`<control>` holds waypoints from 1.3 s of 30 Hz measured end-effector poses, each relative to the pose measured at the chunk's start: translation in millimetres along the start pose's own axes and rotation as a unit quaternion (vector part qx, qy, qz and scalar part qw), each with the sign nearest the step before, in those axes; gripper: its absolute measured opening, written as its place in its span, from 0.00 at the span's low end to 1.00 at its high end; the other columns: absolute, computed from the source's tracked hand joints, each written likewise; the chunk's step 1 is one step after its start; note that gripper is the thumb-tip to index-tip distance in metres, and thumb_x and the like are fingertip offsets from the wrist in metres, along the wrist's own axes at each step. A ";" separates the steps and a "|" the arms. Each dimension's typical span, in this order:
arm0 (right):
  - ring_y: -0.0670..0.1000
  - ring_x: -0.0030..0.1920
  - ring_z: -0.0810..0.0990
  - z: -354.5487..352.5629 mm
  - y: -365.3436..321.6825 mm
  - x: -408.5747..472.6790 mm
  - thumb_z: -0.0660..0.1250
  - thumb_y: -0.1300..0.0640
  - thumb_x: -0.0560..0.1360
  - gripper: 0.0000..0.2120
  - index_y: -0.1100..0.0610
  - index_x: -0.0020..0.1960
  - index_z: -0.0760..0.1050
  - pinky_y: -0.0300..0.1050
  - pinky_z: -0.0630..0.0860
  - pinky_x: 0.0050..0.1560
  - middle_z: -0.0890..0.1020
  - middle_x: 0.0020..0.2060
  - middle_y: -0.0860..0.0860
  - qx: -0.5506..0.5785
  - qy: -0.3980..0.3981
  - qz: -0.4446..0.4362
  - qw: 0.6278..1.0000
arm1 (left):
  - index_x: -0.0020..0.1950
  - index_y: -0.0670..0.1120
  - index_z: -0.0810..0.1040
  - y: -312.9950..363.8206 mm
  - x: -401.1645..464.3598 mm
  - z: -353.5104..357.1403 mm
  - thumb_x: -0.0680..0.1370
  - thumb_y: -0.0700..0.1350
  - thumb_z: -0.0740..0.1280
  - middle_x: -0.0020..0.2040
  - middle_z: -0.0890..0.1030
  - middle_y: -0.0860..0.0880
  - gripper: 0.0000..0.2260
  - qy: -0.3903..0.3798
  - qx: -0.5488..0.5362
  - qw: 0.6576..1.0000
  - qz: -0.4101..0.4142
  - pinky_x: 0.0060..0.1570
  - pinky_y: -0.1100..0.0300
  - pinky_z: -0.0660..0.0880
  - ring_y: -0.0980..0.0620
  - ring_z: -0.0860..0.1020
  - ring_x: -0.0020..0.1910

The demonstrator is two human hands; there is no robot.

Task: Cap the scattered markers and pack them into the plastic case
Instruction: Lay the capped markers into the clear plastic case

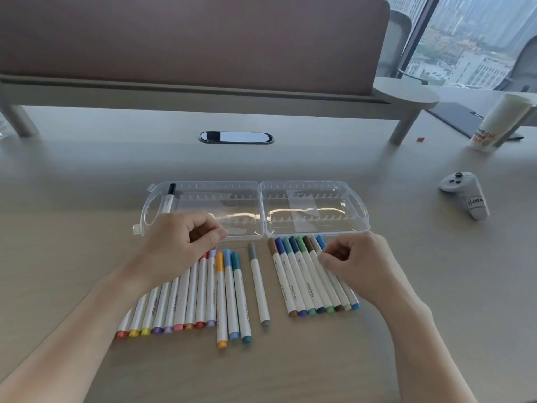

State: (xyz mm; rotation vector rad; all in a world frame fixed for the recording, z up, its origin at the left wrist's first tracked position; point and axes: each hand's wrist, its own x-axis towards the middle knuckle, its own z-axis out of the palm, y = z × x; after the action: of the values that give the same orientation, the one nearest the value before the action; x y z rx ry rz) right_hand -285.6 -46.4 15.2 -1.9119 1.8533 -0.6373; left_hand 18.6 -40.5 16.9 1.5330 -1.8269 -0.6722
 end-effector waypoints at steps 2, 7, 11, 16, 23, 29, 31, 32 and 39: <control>0.44 0.30 0.80 1.8 -3.7 0.6 0.75 0.55 0.72 0.08 0.48 0.34 0.82 0.39 0.80 0.35 0.81 0.28 0.43 -0.019 -0.002 0.003 1.000 | 0.43 0.53 0.83 0.9 -0.3 -0.8 0.79 0.47 0.70 0.33 0.82 0.58 0.05 0.000 0.000 1.000 0.000 0.34 0.70 0.75 0.58 0.80 0.32; 0.44 0.30 0.80 3.7 -5.5 3.4 0.76 0.52 0.72 0.07 0.49 0.35 0.82 0.38 0.80 0.35 0.81 0.28 0.43 -0.039 -0.002 0.007 0.999 | 0.43 0.53 0.83 0.9 0.2 -2.2 0.79 0.46 0.70 0.35 0.83 0.57 0.05 0.006 -0.007 1.000 -0.003 0.37 0.72 0.75 0.58 0.81 0.37; 0.44 0.32 0.79 6.1 -4.9 3.6 0.78 0.48 0.69 0.09 0.50 0.35 0.81 0.39 0.79 0.36 0.81 0.30 0.44 -0.049 -0.009 0.016 0.999 | 0.43 0.52 0.83 1.3 -0.5 -2.6 0.79 0.46 0.70 0.35 0.83 0.58 0.05 0.003 -0.004 1.000 -0.002 0.37 0.73 0.75 0.59 0.81 0.37; 0.44 0.33 0.78 8.2 -7.2 2.9 0.77 0.46 0.69 0.10 0.51 0.36 0.81 0.38 0.78 0.35 0.80 0.32 0.44 -0.068 -0.007 0.019 0.998 | 0.44 0.53 0.82 1.8 -0.2 -2.1 0.79 0.47 0.70 0.35 0.83 0.60 0.05 -0.008 0.012 1.000 0.000 0.36 0.71 0.75 0.60 0.80 0.33; 0.44 0.32 0.78 6.9 -7.1 -0.6 0.78 0.46 0.67 0.12 0.51 0.36 0.80 0.38 0.77 0.35 0.79 0.30 0.44 -0.065 0.008 0.019 0.998 | 0.43 0.53 0.83 0.8 0.3 -1.5 0.79 0.47 0.70 0.34 0.82 0.60 0.05 -0.009 0.016 1.000 -0.002 0.37 0.71 0.75 0.59 0.80 0.34; 0.47 0.35 0.81 3.6 -6.6 -1.0 0.78 0.46 0.68 0.13 0.56 0.39 0.82 0.44 0.82 0.40 0.82 0.32 0.47 -0.062 0.003 0.016 0.998 | 0.43 0.52 0.83 1.0 0.9 -1.5 0.79 0.46 0.70 0.34 0.82 0.61 0.06 -0.009 0.019 1.000 -0.005 0.37 0.73 0.73 0.62 0.80 0.34; 0.48 0.36 0.82 2.1 -5.3 -0.7 0.78 0.48 0.68 0.12 0.57 0.40 0.82 0.46 0.82 0.41 0.83 0.33 0.48 -0.052 -0.004 0.018 0.998 | 0.43 0.52 0.83 0.7 0.9 -2.0 0.79 0.46 0.70 0.35 0.82 0.62 0.05 -0.011 0.019 1.000 -0.005 0.37 0.74 0.73 0.63 0.80 0.36; 0.48 0.37 0.83 1.2 -5.3 -0.7 0.79 0.49 0.68 0.11 0.56 0.40 0.83 0.46 0.83 0.42 0.83 0.33 0.48 -0.047 -0.008 0.020 0.999 | 0.43 0.52 0.83 0.4 0.9 -2.2 0.79 0.46 0.70 0.35 0.82 0.62 0.06 -0.012 0.020 1.000 -0.005 0.37 0.74 0.73 0.63 0.80 0.36; 0.42 0.35 0.82 -1.9 -4.5 -4.1 0.79 0.56 0.68 0.06 0.49 0.39 0.83 0.39 0.82 0.41 0.83 0.32 0.44 -0.006 -0.018 0.024 1.000 | 0.43 0.53 0.83 -1.9 1.1 -1.6 0.79 0.46 0.70 0.34 0.82 0.62 0.05 -0.014 0.024 1.000 -0.004 0.36 0.74 0.73 0.62 0.80 0.35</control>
State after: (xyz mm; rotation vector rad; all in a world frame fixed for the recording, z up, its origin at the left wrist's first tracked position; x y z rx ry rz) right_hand -283.1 -42.0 19.2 -1.8695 1.8781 -0.5730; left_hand 21.0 -41.9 16.7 1.5694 -1.8712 -0.6614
